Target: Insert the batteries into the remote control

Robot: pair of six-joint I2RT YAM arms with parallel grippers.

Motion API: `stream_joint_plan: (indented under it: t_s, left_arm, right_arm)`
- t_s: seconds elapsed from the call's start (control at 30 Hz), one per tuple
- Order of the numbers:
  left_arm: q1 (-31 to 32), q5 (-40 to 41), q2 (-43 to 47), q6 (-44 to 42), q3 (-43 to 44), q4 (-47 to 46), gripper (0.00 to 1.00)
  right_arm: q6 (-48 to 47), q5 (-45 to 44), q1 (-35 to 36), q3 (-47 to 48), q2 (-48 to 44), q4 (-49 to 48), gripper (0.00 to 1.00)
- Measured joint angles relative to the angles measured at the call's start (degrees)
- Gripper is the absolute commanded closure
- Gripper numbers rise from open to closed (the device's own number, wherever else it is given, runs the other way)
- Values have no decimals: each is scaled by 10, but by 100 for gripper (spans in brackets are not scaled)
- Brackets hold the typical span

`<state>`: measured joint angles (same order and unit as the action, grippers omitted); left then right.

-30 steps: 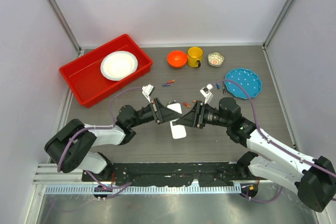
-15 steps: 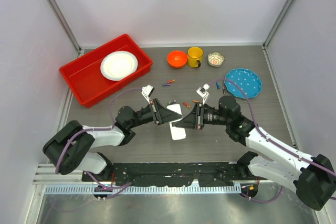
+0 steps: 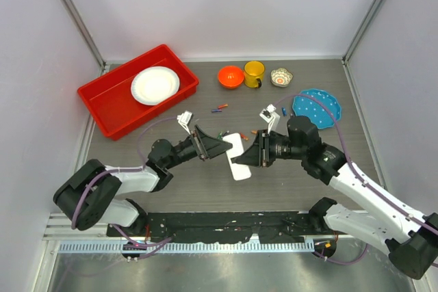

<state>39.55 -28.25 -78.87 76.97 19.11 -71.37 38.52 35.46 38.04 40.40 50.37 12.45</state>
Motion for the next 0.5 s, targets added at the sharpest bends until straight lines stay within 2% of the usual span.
stream_joint_plan:
  t_s: [0.1,0.17,0.2,0.37,0.5]
  left_arm:
    - [-7,25,19,3,-17,10,7]
    - [-16,52,53,0,-34,39,6]
    - [-20,68,77,-7,-42,62,6]
    - [-25,175,265,-72,-42,315,9]
    - [-24,259,392,-116,-34,497,11]
  right_arm:
    - [-52,-56,1,59,5,93,99]
    - [-77,-134,2,110,28,166,99]
    - [-89,-209,4,140,52,203,99]
    - [-114,-520,2,190,182,283,99]
    - [-118,-676,-6,186,311,317,99]
